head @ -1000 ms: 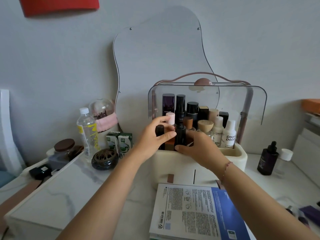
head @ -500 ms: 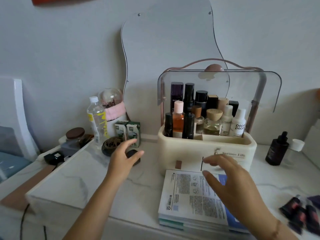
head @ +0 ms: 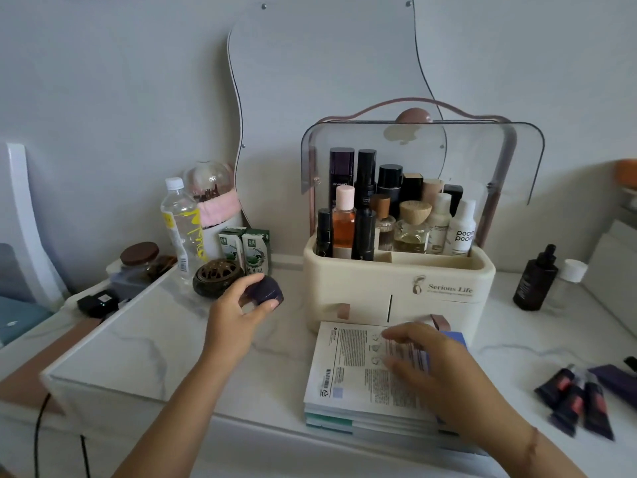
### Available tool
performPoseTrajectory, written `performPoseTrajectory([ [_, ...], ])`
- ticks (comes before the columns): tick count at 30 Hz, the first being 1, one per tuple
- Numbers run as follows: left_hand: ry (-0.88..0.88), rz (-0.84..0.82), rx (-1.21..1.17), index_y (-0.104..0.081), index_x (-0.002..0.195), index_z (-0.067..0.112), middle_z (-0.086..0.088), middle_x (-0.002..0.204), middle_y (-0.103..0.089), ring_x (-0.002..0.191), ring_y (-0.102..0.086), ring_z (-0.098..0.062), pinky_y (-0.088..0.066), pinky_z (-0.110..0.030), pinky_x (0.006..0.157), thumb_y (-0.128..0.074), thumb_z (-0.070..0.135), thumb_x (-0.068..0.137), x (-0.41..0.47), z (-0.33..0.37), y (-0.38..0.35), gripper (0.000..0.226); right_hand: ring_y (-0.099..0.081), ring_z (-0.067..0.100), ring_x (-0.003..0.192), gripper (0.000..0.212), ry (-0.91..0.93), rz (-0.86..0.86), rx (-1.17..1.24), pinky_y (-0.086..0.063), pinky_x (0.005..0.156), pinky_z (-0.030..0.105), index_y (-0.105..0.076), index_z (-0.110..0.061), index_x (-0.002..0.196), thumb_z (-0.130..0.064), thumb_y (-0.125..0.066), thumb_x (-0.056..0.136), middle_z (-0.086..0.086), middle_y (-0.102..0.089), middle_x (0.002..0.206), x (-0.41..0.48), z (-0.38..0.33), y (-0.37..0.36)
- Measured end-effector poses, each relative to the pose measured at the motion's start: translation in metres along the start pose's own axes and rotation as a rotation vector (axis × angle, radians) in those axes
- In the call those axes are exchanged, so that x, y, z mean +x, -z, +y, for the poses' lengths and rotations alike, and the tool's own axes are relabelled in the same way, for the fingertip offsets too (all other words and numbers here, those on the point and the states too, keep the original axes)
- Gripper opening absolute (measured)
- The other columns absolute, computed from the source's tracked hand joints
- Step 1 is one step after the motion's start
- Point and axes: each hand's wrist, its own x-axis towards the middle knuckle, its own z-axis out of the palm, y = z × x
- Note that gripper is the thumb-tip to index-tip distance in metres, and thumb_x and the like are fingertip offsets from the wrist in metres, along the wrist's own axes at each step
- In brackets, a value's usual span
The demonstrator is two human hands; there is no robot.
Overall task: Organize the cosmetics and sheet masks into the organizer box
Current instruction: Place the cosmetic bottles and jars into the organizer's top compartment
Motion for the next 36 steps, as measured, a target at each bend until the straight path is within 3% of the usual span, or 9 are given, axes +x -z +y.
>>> performPoseTrajectory([
  [4,-0.183,-0.184,-0.235,-0.061,0.119,0.038,0.011,0.120,-0.067,0.113,-0.061,-0.006,-0.046,-0.018,0.095,-0.083,0.034,0.065,-0.032,0.070,-0.002,0.059,-0.053,-0.012,0.105,0.046,0.083,-0.040,0.168,-0.042,0.087,0.004,-0.051,-0.050,0.112,-0.041,-0.071,0.072,-0.027,-0.058,0.110,0.011,-0.018,0.021],
  [8,-0.229,-0.394,-0.252,-0.055,0.121,0.039,0.012,0.118,-0.066,0.112,-0.062,-0.011,-0.048,-0.028,0.094,-0.085,0.039,0.059,-0.043,0.123,-0.027,0.069,-0.057,-0.001,0.109,0.075,0.250,-0.161,0.247,-0.049,0.088,0.013,-0.039,-0.046,0.132,-0.037,-0.073,0.066,-0.022,-0.055,0.121,0.026,-0.043,0.047],
  [16,-0.236,-0.466,-0.411,-0.054,0.115,0.026,0.006,0.105,-0.063,0.102,-0.066,-0.013,-0.054,-0.030,0.082,-0.087,0.036,0.058,-0.027,0.148,-0.059,0.067,-0.068,0.023,0.093,0.056,0.225,-0.193,0.352,-0.056,0.084,0.039,-0.055,-0.017,0.119,-0.024,-0.075,0.068,0.002,-0.067,0.108,0.054,-0.042,0.086],
  [19,-0.271,-0.365,-0.424,-0.055,0.115,0.024,0.008,0.103,-0.066,0.099,-0.066,-0.010,-0.053,-0.023,0.078,-0.081,0.034,0.069,-0.028,0.140,-0.067,0.055,-0.067,0.021,0.093,0.050,0.185,-0.186,0.398,-0.057,0.083,0.036,-0.054,-0.011,0.112,-0.015,-0.079,0.068,0.004,-0.066,0.105,0.065,-0.035,0.082],
  [22,-0.323,-0.074,-0.363,-0.059,0.104,0.033,0.013,0.096,-0.067,0.092,-0.065,-0.003,-0.048,-0.013,0.078,-0.069,0.046,0.077,-0.027,0.120,-0.063,0.032,-0.069,0.015,0.088,0.050,0.109,-0.174,0.402,-0.056,0.075,0.025,-0.056,-0.018,0.114,-0.011,-0.078,0.070,-0.003,-0.070,0.100,0.076,-0.022,0.080],
  [25,-0.277,0.115,-0.275,-0.059,0.097,0.037,0.015,0.093,-0.063,0.092,-0.061,-0.005,-0.047,-0.022,0.084,-0.067,0.046,0.079,-0.015,0.100,-0.058,0.021,-0.070,0.015,0.088,0.048,0.009,-0.077,0.375,-0.058,0.079,0.030,-0.060,-0.031,0.112,-0.016,-0.078,0.070,-0.003,-0.070,0.101,0.090,-0.011,0.083],
  [28,-0.227,0.083,-0.162,-0.057,0.108,0.026,0.013,0.106,-0.059,0.103,-0.056,-0.004,-0.045,-0.029,0.095,-0.069,0.040,0.081,0.003,0.088,-0.059,0.032,-0.066,0.006,0.085,0.050,0.000,0.050,0.212,-0.053,0.079,0.022,-0.059,-0.033,0.115,-0.022,-0.078,0.070,-0.012,-0.066,0.099,0.105,-0.009,0.079],
  [30,-0.195,0.036,-0.119,-0.054,0.115,0.027,0.014,0.112,-0.057,0.109,-0.053,-0.001,-0.043,-0.026,0.097,-0.065,0.042,0.079,0.013,0.085,-0.060,0.041,-0.058,-0.002,0.078,0.054,0.020,0.105,0.050,-0.043,0.067,0.011,-0.057,-0.027,0.120,-0.026,-0.078,0.071,-0.021,-0.060,0.091,0.113,-0.010,0.076],
  [36,-0.141,-0.105,-0.103,-0.054,0.125,0.030,0.013,0.124,-0.059,0.120,-0.051,-0.005,-0.037,-0.022,0.096,-0.066,0.040,0.083,0.036,0.079,-0.062,0.045,-0.056,0.003,0.078,0.050,-0.052,0.015,-0.080,-0.046,0.060,0.012,-0.060,-0.023,0.116,-0.028,-0.078,0.070,-0.006,-0.063,0.094,0.126,-0.005,0.071],
])
